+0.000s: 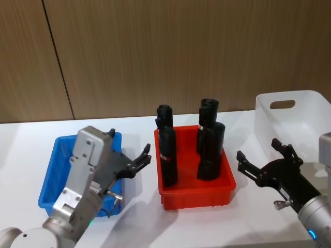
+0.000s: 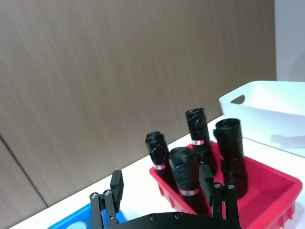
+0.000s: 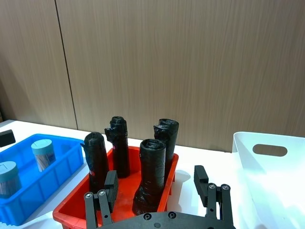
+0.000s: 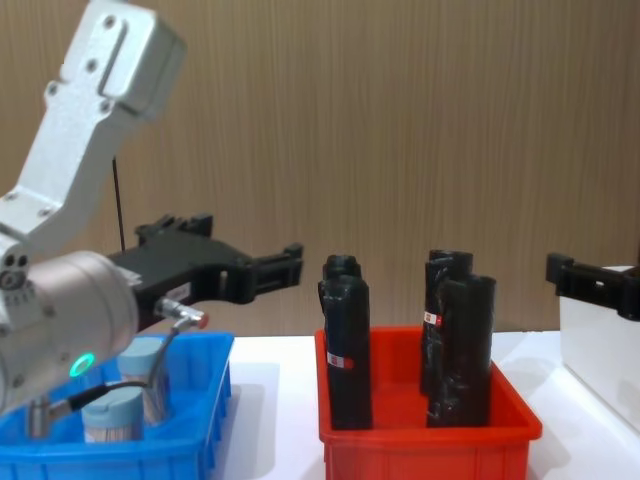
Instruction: Pick the cotton swabs from the blue box and place them into the white box.
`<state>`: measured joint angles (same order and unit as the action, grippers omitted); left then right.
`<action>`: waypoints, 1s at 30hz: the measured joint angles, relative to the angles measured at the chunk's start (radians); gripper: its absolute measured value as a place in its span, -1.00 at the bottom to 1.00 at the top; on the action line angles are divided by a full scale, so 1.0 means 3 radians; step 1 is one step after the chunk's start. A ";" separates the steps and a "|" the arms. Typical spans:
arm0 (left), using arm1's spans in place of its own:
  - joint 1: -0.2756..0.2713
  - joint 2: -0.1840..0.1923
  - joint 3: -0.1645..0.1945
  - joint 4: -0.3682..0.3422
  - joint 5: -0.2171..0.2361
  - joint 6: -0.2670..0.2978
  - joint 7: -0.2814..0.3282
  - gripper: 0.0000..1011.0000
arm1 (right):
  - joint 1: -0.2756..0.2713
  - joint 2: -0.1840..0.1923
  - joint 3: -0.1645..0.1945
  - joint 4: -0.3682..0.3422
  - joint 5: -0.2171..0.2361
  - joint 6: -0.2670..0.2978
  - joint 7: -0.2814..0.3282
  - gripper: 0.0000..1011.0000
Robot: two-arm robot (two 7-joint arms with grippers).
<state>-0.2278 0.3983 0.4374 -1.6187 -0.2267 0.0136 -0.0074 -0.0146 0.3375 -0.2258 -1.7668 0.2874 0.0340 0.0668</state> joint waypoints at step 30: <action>-0.0140 0.0044 -0.0277 0.0624 -0.0577 0.0117 -0.0066 0.99 | 0.0000 0.0000 0.0000 0.0000 0.0000 0.0000 0.0000 0.98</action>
<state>-0.2698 0.4116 0.3542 -1.4316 -0.3999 0.0486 -0.0271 -0.0146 0.3375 -0.2259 -1.7668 0.2874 0.0340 0.0668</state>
